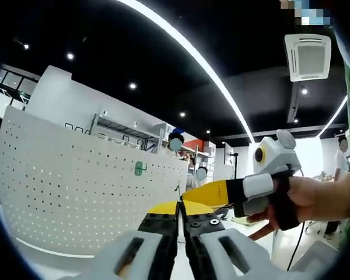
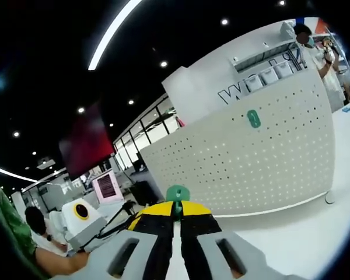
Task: Insert the hook assembly into the mounting plate slot until the hook locks in place.
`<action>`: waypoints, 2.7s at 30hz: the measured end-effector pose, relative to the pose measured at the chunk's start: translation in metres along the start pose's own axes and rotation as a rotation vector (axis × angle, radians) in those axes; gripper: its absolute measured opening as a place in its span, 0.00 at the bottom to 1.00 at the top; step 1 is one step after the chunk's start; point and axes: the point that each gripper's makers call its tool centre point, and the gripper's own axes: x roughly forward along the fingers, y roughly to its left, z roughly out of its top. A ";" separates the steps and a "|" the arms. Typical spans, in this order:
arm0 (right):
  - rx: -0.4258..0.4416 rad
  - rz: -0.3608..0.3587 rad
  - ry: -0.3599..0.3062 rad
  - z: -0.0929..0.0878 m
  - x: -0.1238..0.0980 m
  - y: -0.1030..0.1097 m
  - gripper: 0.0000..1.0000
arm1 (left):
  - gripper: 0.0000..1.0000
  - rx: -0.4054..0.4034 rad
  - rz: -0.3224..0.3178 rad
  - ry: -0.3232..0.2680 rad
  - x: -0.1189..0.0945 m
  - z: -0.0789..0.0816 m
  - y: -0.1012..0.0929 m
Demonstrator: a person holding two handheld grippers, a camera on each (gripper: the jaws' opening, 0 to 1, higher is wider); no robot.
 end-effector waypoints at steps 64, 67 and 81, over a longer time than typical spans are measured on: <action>-0.180 -0.043 0.034 -0.028 0.008 -0.024 0.01 | 0.59 -0.057 -0.282 0.345 -0.046 -0.034 -0.021; -0.188 -0.045 0.039 -0.030 0.009 -0.025 0.01 | 0.60 -0.077 -0.280 0.334 -0.050 -0.028 -0.020; -0.199 -0.032 0.045 -0.032 0.016 -0.017 0.01 | 0.63 -0.068 -0.248 0.318 -0.072 -0.011 -0.010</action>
